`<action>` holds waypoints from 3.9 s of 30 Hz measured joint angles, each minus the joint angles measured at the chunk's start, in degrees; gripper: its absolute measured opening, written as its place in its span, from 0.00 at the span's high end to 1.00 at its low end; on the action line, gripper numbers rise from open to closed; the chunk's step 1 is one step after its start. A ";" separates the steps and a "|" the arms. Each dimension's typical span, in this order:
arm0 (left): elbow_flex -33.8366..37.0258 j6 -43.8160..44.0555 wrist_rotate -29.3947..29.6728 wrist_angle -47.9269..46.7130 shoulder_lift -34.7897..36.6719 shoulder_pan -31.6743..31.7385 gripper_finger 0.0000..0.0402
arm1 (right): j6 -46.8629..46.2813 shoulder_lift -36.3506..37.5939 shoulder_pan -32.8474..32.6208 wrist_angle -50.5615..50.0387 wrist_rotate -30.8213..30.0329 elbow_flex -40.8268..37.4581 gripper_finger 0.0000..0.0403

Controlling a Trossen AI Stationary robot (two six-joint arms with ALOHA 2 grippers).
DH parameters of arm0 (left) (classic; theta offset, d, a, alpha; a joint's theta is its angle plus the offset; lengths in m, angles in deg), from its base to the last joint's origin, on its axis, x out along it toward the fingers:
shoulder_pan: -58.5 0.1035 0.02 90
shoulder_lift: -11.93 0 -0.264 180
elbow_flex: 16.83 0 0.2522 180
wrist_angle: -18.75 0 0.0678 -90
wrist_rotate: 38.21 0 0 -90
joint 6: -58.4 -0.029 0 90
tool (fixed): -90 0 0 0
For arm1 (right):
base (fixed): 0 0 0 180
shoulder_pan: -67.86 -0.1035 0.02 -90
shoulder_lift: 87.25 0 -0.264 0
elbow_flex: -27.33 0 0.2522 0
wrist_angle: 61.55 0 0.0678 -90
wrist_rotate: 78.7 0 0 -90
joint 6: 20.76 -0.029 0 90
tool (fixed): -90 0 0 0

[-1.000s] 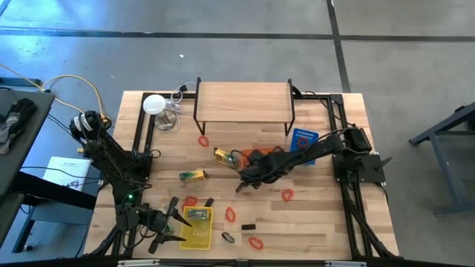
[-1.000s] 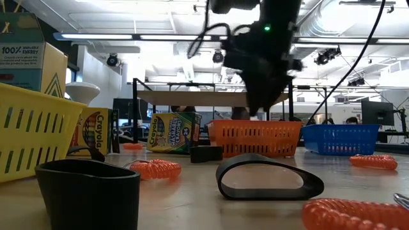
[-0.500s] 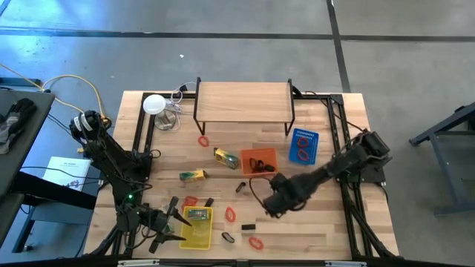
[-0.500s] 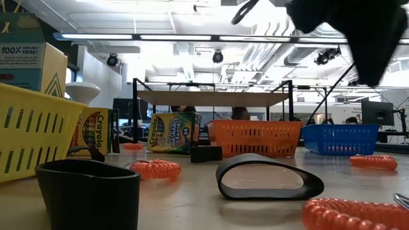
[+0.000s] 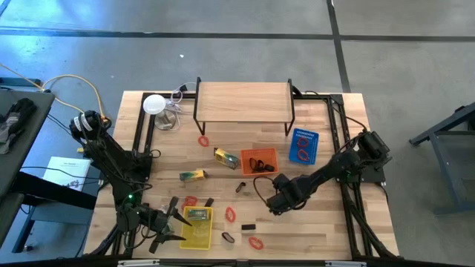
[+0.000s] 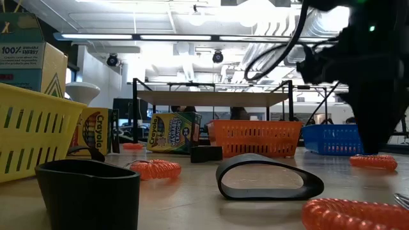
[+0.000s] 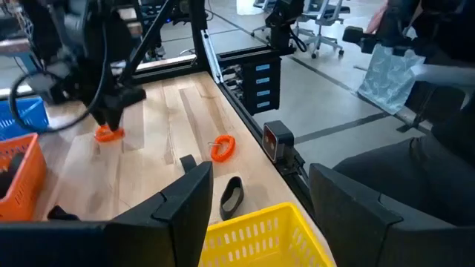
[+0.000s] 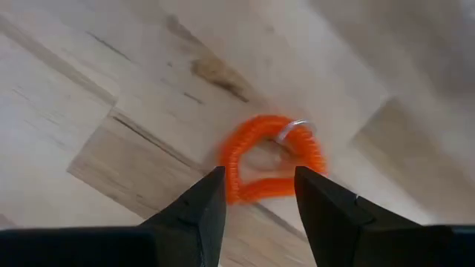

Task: Pick & Place Office Desk Supplies
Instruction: Put the spring keychain into the blue bin, then put the crayon box into the yellow bin

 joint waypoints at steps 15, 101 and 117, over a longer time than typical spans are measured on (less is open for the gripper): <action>0.00 -0.57 -0.04 -0.32 0.00 0.00 0.47 | -0.07 0.37 0.65 10.87 2.45 -7.40 0.74; -0.02 28.55 -11.35 -37.08 19.29 -10.43 0.47 | 25.90 12.84 -12.14 35.95 -45.54 -0.86 0.50; -0.02 29.18 -12.48 -36.74 17.76 -10.66 0.31 | 25.90 12.24 -11.00 36.38 -43.37 -0.81 0.50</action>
